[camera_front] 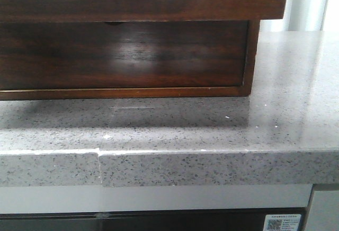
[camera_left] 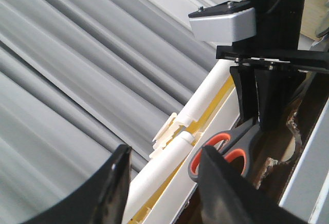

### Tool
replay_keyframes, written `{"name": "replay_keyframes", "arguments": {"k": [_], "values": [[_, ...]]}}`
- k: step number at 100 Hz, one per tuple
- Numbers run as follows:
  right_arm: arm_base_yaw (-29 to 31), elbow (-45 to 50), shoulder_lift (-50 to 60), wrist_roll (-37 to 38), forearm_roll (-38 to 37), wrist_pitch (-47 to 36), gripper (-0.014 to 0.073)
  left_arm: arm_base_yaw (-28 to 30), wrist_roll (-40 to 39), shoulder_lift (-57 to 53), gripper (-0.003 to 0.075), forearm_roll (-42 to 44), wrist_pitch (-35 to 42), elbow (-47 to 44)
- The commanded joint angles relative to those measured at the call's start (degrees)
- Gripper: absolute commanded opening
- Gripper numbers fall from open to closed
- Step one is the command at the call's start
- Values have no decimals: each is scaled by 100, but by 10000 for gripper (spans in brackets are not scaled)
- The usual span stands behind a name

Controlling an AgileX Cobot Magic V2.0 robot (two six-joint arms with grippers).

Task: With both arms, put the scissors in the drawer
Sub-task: 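Lift the scissors with the right gripper and carry them over the drawer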

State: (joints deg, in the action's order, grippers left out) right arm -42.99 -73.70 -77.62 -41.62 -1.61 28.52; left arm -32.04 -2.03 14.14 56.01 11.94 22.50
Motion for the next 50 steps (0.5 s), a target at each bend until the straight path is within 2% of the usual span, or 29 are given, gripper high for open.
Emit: {"name": "replay_keyframes", "arguments": {"k": [1,33,42,50], "values": [[-5,-153,141,-12,-171,-486,-69,-19,-81,57,293,-180,101,137],[-5,-153,-17,-12,-198,-279,-63,-19,-81,57,293,-180,88,137],[-5,-153,-17,-12,-198,-279,-11,-19,-81,57,293,-180,88,137],[-5,-153,-17,-12,-198,-279,83,-19,-81,57,293,-180,88,137]]}}
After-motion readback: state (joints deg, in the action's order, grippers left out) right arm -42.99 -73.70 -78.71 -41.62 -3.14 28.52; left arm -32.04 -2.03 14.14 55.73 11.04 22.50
